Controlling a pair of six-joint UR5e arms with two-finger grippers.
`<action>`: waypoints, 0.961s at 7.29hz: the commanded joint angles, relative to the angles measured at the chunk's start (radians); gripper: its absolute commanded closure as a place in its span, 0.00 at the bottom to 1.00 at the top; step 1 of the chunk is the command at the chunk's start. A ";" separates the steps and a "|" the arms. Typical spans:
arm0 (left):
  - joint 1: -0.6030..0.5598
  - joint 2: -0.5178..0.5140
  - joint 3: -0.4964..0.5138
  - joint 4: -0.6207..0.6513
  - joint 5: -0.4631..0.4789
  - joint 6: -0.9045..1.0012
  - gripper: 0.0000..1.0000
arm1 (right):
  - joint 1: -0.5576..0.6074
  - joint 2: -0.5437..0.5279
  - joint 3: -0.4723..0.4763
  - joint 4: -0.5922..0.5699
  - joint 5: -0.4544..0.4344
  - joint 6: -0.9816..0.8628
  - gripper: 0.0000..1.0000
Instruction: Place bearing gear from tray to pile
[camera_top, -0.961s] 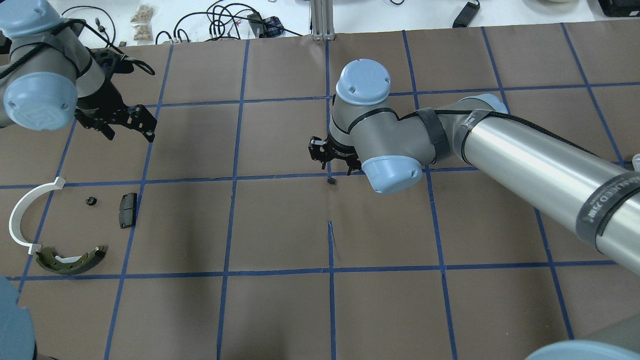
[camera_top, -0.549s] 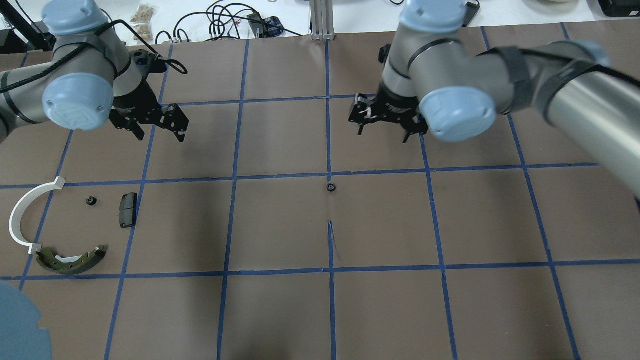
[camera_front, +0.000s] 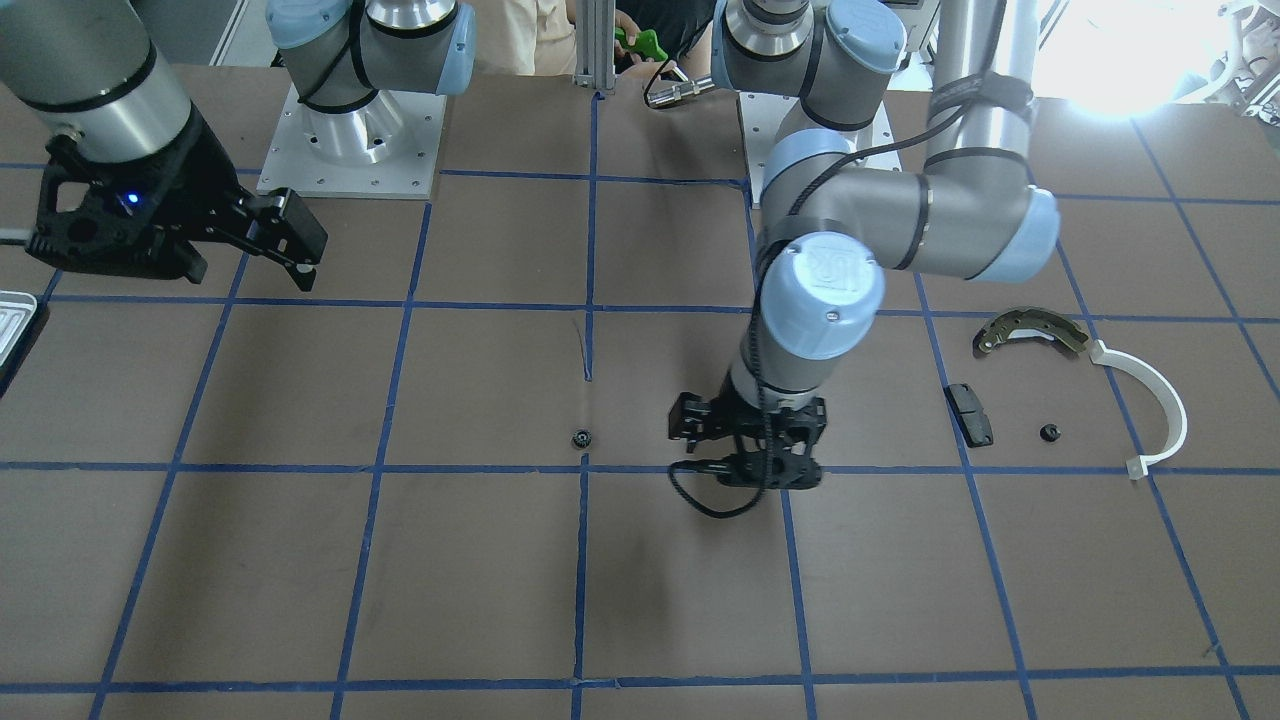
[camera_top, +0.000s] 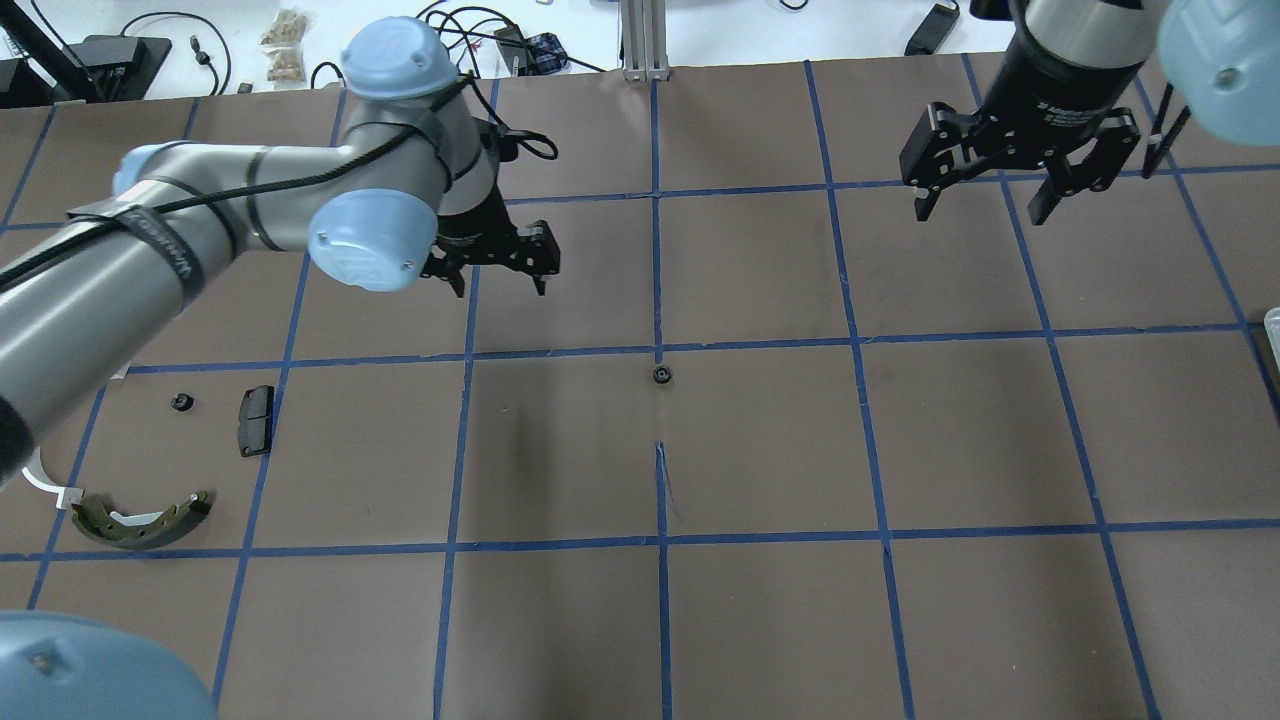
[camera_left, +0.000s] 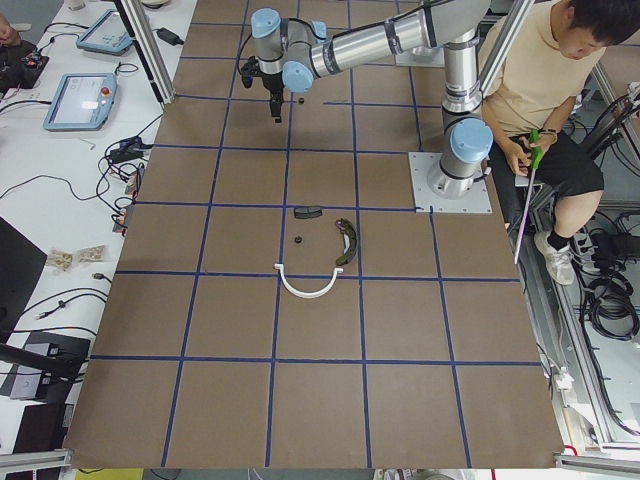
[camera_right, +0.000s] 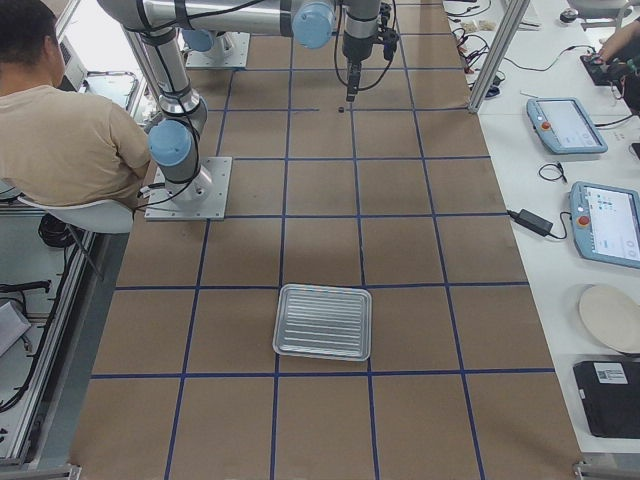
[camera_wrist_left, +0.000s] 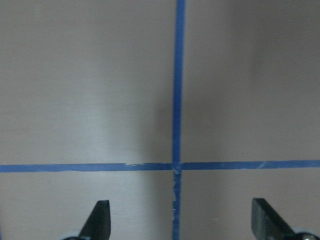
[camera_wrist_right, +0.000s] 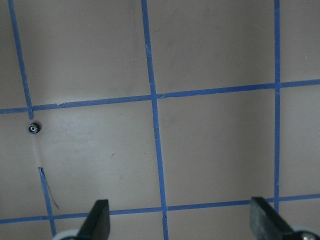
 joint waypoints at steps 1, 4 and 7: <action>-0.170 -0.086 0.000 0.086 -0.028 -0.207 0.00 | -0.001 -0.007 0.003 -0.027 -0.010 0.107 0.00; -0.235 -0.152 -0.012 0.150 -0.026 -0.306 0.00 | 0.077 0.021 -0.041 -0.065 0.006 0.085 0.00; -0.244 -0.175 0.000 0.157 -0.025 -0.322 0.15 | 0.139 0.042 -0.034 -0.120 -0.010 0.085 0.00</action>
